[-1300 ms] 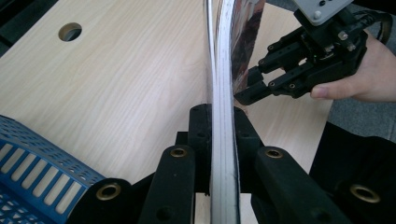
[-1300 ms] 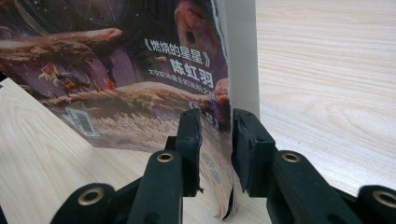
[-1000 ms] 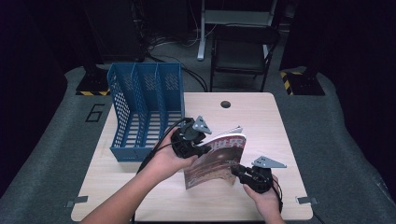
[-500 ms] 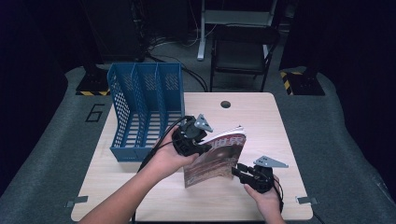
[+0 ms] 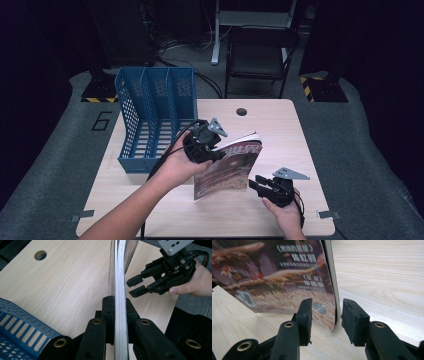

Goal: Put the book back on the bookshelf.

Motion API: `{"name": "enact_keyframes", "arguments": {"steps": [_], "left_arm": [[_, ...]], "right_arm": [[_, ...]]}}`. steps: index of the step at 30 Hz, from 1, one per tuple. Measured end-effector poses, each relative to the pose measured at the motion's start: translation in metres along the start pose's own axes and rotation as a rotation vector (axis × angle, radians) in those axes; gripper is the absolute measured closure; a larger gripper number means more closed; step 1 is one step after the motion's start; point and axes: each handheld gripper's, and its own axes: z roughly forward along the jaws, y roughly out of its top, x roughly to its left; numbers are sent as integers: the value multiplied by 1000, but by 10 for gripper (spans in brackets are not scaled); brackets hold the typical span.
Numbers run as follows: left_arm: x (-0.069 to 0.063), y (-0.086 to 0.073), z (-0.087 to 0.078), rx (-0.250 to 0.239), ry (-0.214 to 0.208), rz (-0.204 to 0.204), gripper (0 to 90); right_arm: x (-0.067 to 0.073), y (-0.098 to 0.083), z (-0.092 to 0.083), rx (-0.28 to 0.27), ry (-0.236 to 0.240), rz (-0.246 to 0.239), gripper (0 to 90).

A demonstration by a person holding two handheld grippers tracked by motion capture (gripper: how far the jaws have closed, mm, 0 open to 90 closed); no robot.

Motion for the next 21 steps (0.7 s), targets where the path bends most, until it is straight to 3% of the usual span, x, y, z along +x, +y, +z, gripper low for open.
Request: {"name": "enact_keyframes", "arguments": {"steps": [21], "left_arm": [[13,2,-43,-14,28,-30,838]], "right_arm": [[-7,-4,-4,18,-19,15,560]]}}
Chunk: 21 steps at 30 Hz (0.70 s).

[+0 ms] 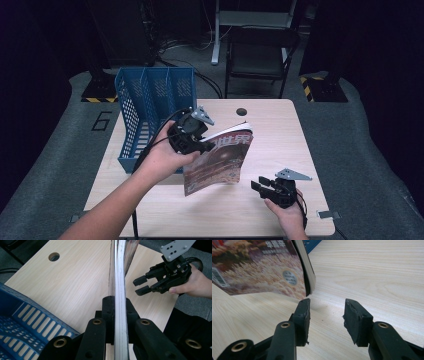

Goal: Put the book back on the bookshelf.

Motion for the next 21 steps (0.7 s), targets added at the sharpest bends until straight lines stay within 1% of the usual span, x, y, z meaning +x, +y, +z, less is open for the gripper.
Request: {"name": "enact_keyframes", "arguments": {"steps": [3,4,7,10,11,13,14,21], "left_arm": [[1,1,-5,-2,2,-7,838],[2,1,-7,1,3,-1,838],[4,3,-12,-2,5,-12,838],[5,6,-17,-4,10,-11,838],[5,7,-19,-5,9,-19,838],[7,9,-23,0,18,-11,838],[7,10,-25,-7,19,-14,838],[11,14,-35,-7,38,-22,838]], "right_arm": [[-2,0,-1,0,1,-1,560],[-2,0,-1,1,1,-4,560],[-3,0,0,6,4,5,560],[-4,0,1,4,3,8,560],[-4,0,2,6,6,6,559],[-3,0,3,9,8,12,560],[-3,0,3,9,8,4,559],[-2,0,5,15,13,5,559]]}}
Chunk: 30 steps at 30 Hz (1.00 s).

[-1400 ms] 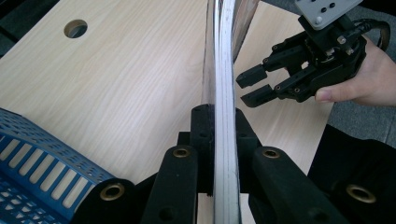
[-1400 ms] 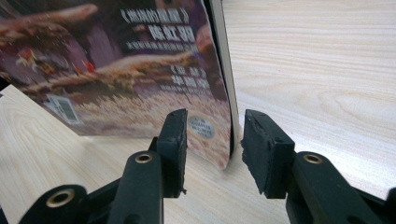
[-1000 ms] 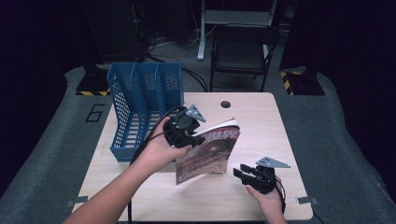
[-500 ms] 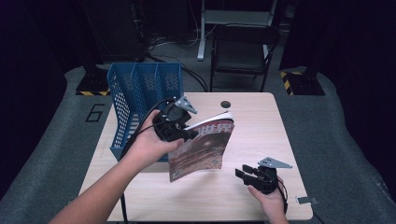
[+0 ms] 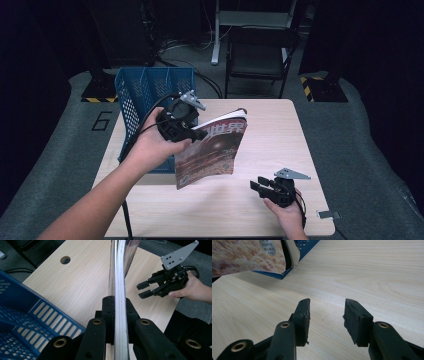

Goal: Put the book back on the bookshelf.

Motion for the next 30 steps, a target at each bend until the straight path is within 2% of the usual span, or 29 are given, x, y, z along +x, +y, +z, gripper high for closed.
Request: {"name": "enact_keyframes", "arguments": {"steps": [18,21,30], "left_arm": [[11,10,-20,-13,17,-34,838],[14,10,-21,-21,25,-62,838],[22,7,-28,-16,62,-106,838]], "right_arm": [[-1,0,0,1,8,2,558],[-1,0,0,1,8,4,556],[0,2,3,-2,11,-5,545]]}}
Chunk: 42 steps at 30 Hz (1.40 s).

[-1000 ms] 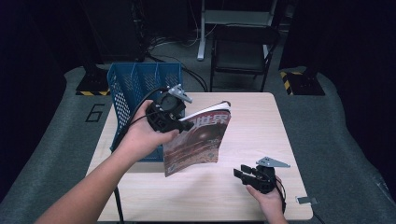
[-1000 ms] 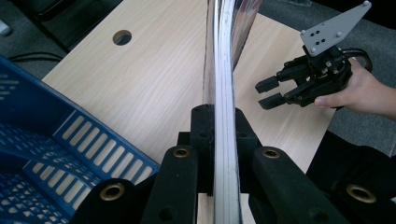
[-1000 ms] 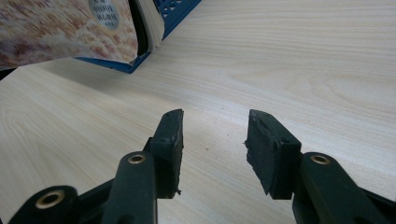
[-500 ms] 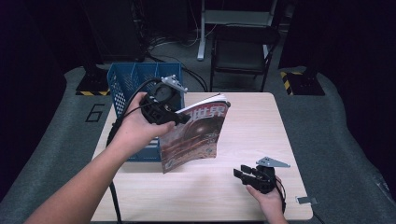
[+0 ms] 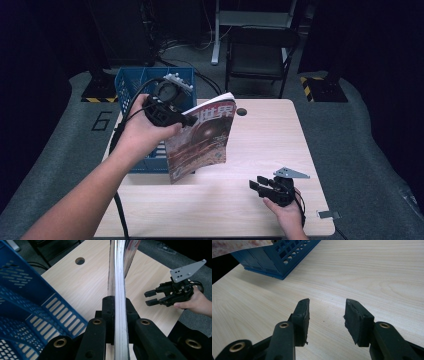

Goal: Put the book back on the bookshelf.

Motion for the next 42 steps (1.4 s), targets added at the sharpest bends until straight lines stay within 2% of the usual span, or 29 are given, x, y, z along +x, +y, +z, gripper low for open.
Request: {"name": "enact_keyframes", "arguments": {"steps": [5,6,21,42], "left_arm": [[7,-3,-5,-4,11,-28,838],[10,-4,-7,-2,16,-21,838],[34,-16,-25,-16,88,-105,838],[69,-31,-44,-20,174,-214,838]], "right_arm": [[0,1,2,6,4,-1,541],[0,2,3,8,5,-4,540],[4,4,12,27,8,-24,530],[6,4,14,41,11,-30,527]]}}
